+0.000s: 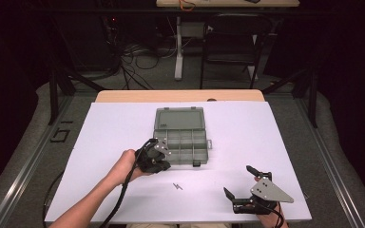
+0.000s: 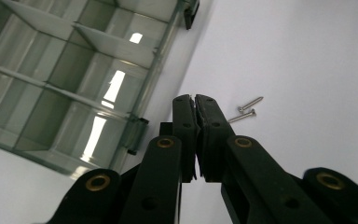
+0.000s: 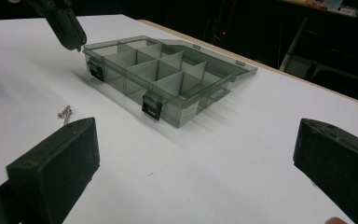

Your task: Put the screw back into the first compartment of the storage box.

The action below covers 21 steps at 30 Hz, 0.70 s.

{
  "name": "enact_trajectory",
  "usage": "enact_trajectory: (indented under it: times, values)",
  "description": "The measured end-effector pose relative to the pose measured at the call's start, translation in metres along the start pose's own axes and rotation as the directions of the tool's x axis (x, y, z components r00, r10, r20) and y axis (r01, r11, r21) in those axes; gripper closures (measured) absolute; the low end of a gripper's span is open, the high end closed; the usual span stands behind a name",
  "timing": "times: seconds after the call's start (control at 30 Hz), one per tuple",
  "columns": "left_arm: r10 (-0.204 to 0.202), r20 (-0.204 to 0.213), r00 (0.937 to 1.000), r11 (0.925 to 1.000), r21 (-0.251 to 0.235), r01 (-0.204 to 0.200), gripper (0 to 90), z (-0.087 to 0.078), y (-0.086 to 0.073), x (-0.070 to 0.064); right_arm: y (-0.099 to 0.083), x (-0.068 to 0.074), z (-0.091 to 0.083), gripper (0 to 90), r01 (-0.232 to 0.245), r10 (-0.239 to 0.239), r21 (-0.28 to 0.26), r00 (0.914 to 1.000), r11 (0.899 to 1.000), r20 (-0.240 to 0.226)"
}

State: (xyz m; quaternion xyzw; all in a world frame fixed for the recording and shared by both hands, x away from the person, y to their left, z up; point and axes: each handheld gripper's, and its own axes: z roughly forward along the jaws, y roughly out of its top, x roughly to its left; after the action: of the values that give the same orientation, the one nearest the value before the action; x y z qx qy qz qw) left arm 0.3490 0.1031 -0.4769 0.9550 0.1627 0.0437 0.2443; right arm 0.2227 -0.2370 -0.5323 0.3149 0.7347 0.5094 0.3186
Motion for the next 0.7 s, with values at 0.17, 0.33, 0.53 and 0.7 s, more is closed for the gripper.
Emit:
enact_trajectory:
  times: [0.17, 0.33, 0.53, 0.7]
  values:
    - [-0.012, -0.014, 0.9998, 0.9999, -0.006, 0.012, 87.7, -0.007, -0.002, 0.007, 0.000, 0.000, 0.000, 0.0, 0.001, -0.001, 0.000, 1.0000, 1.000, 0.002]
    - [-0.034, -0.040, 0.9986, 0.9994, -0.001, 0.034, 87.7, -0.013, -0.003, 0.018, 0.000, 0.000, 0.000, 0.0, 0.000, 0.000, -0.001, 1.0000, 1.000, 0.002]
    - [-0.065, -0.053, 0.9965, 0.9979, 0.003, 0.065, 87.7, -0.016, -0.003, 0.031, 0.000, 0.000, 0.000, 0.0, 0.000, 0.000, -0.002, 1.0000, 1.000, 0.000]
    - [-0.077, -0.065, 0.9949, 0.9970, 0.002, 0.077, 87.7, -0.020, -0.001, 0.039, 0.000, 0.000, 0.000, 0.0, 0.000, 0.000, 0.000, 1.0000, 1.000, -0.001]
